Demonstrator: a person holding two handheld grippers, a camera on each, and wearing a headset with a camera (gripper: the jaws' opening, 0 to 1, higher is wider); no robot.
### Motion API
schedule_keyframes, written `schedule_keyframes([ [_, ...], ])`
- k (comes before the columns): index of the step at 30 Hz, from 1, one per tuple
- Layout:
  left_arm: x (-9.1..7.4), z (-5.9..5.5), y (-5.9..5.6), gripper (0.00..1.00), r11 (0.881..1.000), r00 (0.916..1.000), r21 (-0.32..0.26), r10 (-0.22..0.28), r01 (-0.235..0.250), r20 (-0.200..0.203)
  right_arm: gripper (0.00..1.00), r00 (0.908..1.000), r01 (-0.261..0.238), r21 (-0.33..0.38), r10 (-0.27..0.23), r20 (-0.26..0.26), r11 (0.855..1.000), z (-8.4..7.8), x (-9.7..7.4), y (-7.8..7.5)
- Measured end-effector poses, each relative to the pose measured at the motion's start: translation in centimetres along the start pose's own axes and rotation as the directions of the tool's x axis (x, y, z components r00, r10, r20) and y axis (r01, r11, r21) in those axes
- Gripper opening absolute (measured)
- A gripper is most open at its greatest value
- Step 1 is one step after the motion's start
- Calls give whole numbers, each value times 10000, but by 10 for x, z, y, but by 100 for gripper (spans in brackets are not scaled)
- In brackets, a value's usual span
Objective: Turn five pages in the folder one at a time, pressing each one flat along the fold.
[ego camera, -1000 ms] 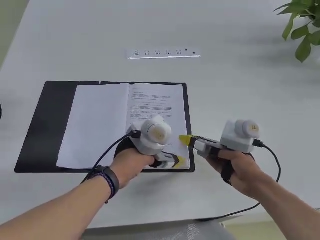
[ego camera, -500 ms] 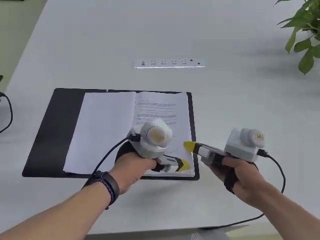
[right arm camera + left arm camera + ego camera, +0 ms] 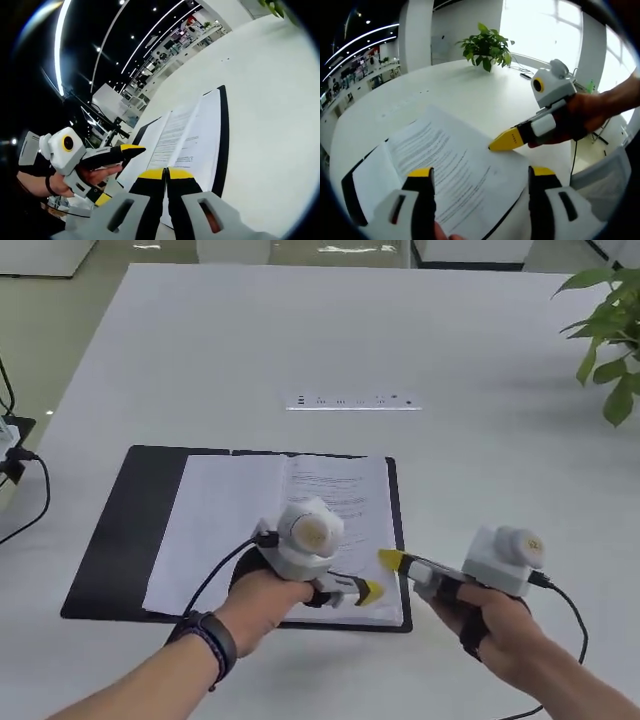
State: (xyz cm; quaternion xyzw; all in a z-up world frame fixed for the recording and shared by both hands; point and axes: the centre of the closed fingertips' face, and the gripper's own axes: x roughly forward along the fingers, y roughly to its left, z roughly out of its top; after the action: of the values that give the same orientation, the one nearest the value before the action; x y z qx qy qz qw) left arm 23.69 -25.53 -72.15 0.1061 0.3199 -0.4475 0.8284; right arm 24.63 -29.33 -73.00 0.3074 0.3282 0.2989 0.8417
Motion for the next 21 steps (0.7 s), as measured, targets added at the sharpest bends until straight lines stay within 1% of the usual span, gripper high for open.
schedule_keyframes([
  [2, -6, -2, 4, 77, 10000, 10000, -19, 68, -68, 27, 0, 10000, -5, -65, 6, 39, 10000, 2, 1, 3],
  [7, -23, -8, 13, 77, 9998, 9997, -64, 195, -194, 117, 0, 9993, -141, -41, 143, 348, 9999, 10, 5, 14],
  [9, -31, -11, 18, 77, 9996, 9996, -72, 267, -266, 129, 0, 9985, -221, -4, 221, 496, 9998, 12, 7, 19],
  [12, -43, -12, 28, 78, 9989, 9986, -238, 417, -410, 314, 0, 9975, -324, -48, 326, 626, 9995, 14, 11, 25],
  [16, -57, -15, 38, 78, 9980, 9975, -278, 573, -561, 410, 0, 9962, -504, -164, 515, 709, 9986, 19, 18, 40],
  [20, -74, -18, 49, 77, 9965, 9954, -331, 784, -766, 560, 0, 9943, -733, -388, 761, 751, 9966, 23, 27, 56],
  [21, -79, -20, 53, 77, 9960, 9948, -329, 844, -826, 573, 0, 9941, -756, -417, 786, 748, 9963, 24, 27, 57],
])
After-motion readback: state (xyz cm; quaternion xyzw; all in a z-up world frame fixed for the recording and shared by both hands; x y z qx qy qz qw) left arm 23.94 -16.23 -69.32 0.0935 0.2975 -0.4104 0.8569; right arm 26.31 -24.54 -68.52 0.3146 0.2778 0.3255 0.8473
